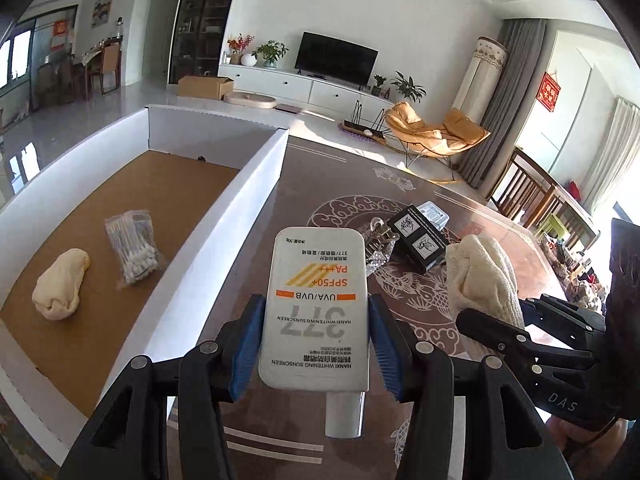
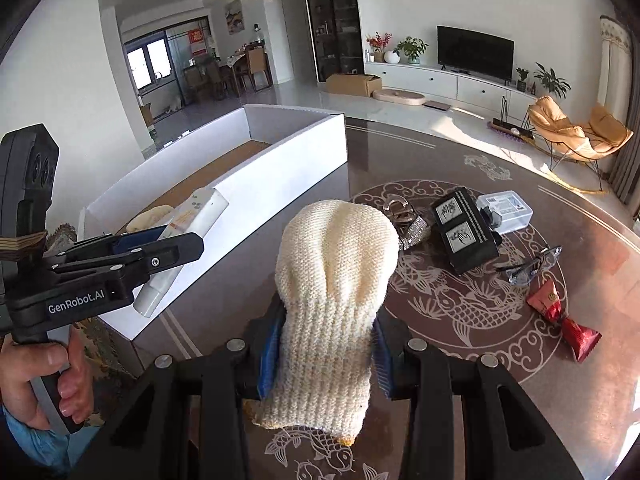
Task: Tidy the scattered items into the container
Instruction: 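Carry bottle and glove into the white box while both grippers open to release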
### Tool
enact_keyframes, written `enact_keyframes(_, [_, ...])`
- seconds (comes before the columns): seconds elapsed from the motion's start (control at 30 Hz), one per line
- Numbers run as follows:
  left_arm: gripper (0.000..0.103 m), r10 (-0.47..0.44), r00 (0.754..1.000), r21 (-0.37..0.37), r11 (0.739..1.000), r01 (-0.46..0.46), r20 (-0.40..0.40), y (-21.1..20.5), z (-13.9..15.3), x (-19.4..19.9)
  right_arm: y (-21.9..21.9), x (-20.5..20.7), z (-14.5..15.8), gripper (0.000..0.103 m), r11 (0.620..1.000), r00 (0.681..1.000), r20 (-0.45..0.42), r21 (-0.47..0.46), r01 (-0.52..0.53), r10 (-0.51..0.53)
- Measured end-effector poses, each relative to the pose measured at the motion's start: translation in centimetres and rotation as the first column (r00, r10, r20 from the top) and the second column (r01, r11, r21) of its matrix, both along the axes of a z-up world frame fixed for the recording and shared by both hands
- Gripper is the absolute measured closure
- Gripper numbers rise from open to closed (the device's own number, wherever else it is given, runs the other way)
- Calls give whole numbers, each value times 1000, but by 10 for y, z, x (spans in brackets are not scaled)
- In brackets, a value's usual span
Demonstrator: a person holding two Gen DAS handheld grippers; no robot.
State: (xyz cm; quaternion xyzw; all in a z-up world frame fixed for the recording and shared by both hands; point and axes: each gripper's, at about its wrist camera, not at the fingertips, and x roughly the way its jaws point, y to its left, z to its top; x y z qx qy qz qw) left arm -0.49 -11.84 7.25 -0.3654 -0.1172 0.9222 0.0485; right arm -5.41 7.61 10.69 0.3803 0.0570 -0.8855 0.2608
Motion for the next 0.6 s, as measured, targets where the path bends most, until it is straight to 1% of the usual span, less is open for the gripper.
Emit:
enact_keyframes(0.13, [52,51,998,22,998,-51,-25,-46,21,-7,-44,-23,25,64,997,997,-19,-30,-74,73])
enact_keyframes(0.27, [52,135,990,-11,991,-136,-29,-104,35,-23,-99,-52,54,64,987,987,-55,-59,-152,149])
enact_keyframes(0.37, [52,208,978,-16,978,-208,-11,-151,37,-39,-145,-79,68,64,976,976,-78,-69,-208,202])
enact_keyframes(0.47, [52,276,961,-4,961,-276,23,-192,30,-59,-196,-113,68,64,965,966,-61,-62,-256,252])
enact_keyframes(0.53, [52,303,951,3,953,-304,60,-213,20,-78,-231,-138,58,63,958,959,-28,-47,-282,281])
enact_keyframes(0.6, [52,311,945,8,949,-314,104,-228,6,-100,-263,-161,44,63,956,956,3,-6,-292,292])
